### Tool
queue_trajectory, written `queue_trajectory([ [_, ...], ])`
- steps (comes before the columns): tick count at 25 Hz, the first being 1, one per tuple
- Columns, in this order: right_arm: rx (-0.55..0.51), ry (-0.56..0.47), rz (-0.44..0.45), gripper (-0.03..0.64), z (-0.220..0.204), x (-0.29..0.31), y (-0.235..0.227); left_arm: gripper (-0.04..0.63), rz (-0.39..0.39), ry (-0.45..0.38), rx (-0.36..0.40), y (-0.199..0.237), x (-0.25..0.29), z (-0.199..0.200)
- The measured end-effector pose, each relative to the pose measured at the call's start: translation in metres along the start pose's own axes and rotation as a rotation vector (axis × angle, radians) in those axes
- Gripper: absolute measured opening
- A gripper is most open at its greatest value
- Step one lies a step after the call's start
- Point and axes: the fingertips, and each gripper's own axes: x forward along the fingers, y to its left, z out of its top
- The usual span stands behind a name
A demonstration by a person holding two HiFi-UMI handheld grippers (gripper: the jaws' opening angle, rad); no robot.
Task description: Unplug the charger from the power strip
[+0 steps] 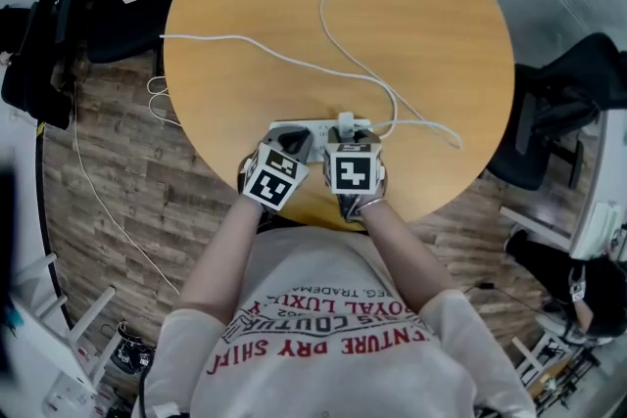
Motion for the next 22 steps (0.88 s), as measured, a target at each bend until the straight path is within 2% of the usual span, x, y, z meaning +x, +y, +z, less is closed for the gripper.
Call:
queue_trajectory([
  [8,-0.004,0.022,-0.036,0.16,-0.001,-0.004,-0.001,0.029,-0.013,-0.011,-0.016,0.0,-0.001,0.001],
  [16,0.051,0.053,-0.039,0.158,-0.01,-0.007,-0.003,0.029,0.001,0.005,0.044,-0.004,0.003,0.002],
  [22,0.087,0.091,-0.044,0.158,-0.018,-0.013,-0.006,0.029,-0.054,0.02,0.026,-0.006,0.005,0.001],
])
